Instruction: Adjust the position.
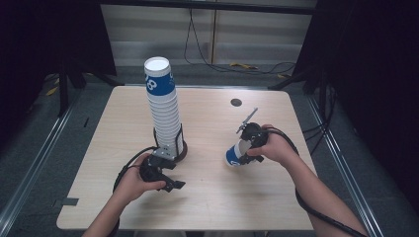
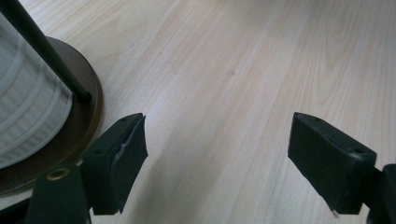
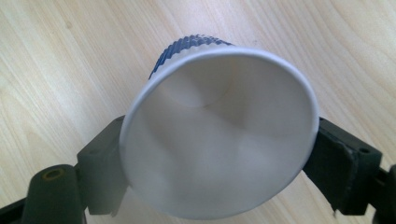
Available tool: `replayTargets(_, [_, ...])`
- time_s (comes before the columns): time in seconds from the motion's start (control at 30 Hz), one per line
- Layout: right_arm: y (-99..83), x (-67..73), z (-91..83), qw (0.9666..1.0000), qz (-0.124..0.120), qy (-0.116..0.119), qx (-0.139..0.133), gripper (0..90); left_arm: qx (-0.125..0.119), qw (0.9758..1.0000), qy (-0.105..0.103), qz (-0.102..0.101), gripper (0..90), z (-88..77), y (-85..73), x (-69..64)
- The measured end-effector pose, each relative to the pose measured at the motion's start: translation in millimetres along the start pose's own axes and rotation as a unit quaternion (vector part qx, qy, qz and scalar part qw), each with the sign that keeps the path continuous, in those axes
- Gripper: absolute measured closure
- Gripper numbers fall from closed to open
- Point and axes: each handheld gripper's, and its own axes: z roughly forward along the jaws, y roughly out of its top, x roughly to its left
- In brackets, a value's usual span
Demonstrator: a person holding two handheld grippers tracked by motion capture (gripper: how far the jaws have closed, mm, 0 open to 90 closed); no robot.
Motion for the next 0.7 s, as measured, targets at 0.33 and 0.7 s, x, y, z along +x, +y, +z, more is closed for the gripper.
replayTargets(0.33, [8.6,-2.6,2.3,0.9995,-0.016,0.001,0.027,15.9,0.0,1.0,-0.003,-0.003,19.5,0.2,-0.9,0.4])
replayTargets(0.7, [17.9,-2.4,5.4,0.9987,-0.03,0.008,0.041,14.8,0.004,1.0,-0.004,-0.004,19.2,0.4,-1.3,0.2])
